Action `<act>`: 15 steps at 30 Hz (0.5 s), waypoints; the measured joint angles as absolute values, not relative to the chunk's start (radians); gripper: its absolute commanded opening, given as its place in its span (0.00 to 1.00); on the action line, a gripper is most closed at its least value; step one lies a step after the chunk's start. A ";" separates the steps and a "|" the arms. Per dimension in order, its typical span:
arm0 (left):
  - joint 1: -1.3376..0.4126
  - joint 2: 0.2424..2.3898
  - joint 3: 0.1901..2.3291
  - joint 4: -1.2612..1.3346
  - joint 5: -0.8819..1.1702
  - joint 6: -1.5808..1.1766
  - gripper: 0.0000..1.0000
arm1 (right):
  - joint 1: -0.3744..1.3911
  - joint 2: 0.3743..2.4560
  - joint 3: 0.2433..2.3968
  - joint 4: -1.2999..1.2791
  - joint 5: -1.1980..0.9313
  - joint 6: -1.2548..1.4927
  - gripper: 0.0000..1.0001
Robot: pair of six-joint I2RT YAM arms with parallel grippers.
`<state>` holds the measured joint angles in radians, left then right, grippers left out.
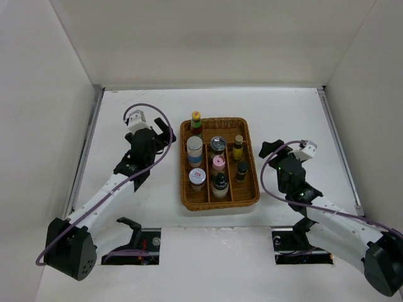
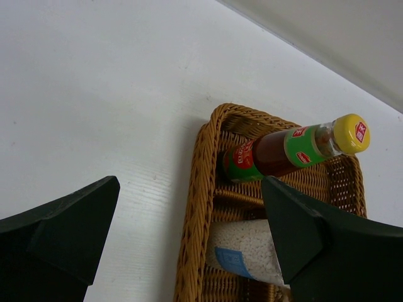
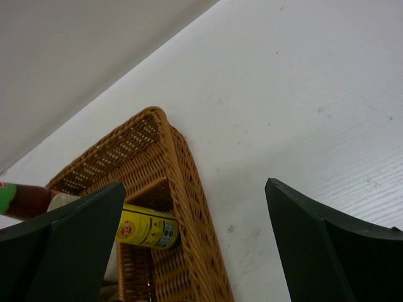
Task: Organize the condiment bottles
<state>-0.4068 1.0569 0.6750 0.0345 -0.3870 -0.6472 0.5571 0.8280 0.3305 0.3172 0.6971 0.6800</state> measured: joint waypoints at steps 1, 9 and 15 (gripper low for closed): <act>-0.407 1.054 0.675 0.038 -0.387 -0.647 1.00 | 0.562 0.841 0.331 0.318 0.692 0.678 1.00; -0.474 1.027 0.677 0.119 -0.408 -0.596 1.00 | 0.585 0.870 0.333 0.325 0.668 0.660 1.00; -0.506 1.010 0.687 0.175 -0.441 -0.525 1.00 | 0.608 0.879 0.344 0.326 0.665 0.639 1.00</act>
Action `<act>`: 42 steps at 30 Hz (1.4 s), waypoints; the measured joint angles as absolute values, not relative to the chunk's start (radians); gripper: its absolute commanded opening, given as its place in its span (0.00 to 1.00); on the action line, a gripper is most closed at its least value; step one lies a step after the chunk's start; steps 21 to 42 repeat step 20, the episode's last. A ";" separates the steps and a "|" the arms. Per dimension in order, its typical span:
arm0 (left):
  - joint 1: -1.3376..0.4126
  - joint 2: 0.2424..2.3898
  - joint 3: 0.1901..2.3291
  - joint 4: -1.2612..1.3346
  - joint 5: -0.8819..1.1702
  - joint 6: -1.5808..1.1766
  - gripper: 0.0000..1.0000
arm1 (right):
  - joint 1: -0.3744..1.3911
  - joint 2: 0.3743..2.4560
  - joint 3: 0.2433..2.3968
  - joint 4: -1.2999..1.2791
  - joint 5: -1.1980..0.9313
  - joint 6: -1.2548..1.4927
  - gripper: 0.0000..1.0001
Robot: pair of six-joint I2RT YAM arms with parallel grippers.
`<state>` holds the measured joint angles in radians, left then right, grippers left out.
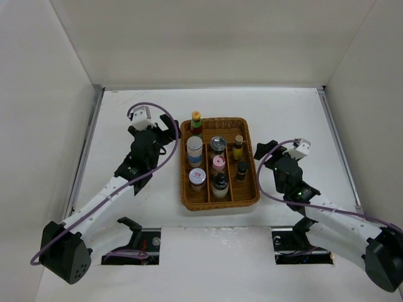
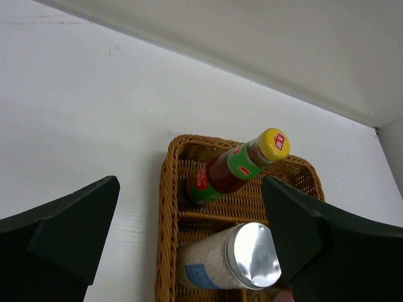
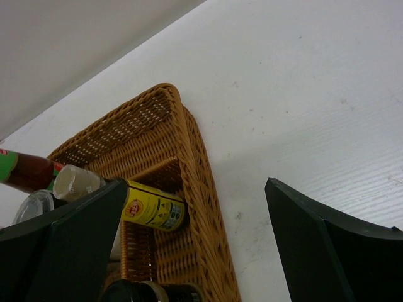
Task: Organize the condiment bottles
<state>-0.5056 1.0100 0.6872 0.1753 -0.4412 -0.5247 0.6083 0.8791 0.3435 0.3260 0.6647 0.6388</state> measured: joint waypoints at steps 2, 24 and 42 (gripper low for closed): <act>-0.507 1.010 0.698 0.182 -0.443 -0.514 1.00 | 0.611 0.879 0.347 0.326 0.665 0.633 1.00; -0.458 1.101 0.751 -0.043 -0.483 -0.572 1.00 | 0.611 0.910 0.356 0.327 0.664 0.625 1.00; -0.458 1.101 0.751 -0.043 -0.483 -0.572 1.00 | 0.611 0.910 0.356 0.327 0.664 0.625 1.00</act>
